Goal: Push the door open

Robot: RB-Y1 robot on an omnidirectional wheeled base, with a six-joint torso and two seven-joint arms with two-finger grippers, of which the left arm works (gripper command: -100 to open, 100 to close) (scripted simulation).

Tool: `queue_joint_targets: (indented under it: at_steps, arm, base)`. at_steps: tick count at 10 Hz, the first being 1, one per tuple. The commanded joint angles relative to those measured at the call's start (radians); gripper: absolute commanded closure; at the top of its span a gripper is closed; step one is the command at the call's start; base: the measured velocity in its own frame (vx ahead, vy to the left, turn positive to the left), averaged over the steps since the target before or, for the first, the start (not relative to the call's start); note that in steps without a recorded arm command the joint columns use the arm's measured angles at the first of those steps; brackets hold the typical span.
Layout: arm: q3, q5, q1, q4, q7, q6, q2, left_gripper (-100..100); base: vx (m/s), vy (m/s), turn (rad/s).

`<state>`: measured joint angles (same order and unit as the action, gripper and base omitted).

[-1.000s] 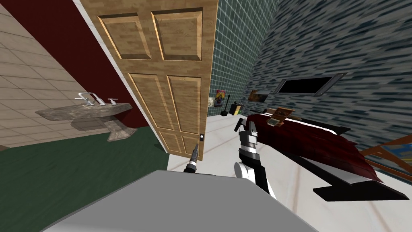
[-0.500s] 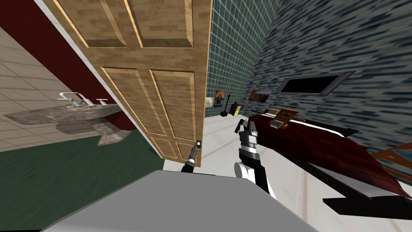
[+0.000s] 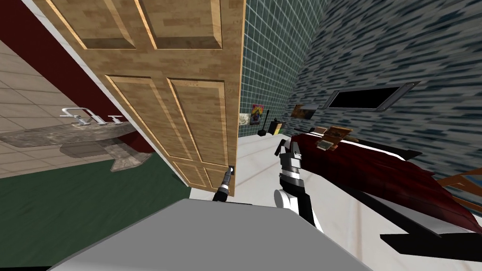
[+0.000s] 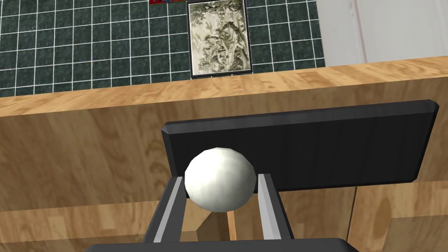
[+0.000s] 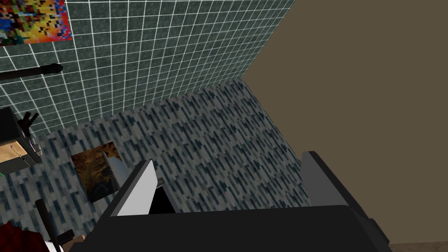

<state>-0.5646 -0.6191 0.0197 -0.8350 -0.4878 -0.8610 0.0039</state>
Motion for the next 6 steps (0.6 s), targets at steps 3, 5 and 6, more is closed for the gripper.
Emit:
queue_joint_targets:
  at_steps: [3, 5, 6]
  arm:
    - [0.0, 0.0, 0.002, 0.001, 0.0, 0.001, 0.001, 100]
    - [0.023, -0.016, 0.001, 0.003, -0.004, -0.002, 0.022, 100]
    - [0.037, -0.025, -0.001, 0.003, -0.007, -0.005, 0.027, 100]
  base:
    - [-0.011, 0.001, 0.002]
    - [0.146, -0.094, 0.049]
    - [0.222, -0.127, 0.087]
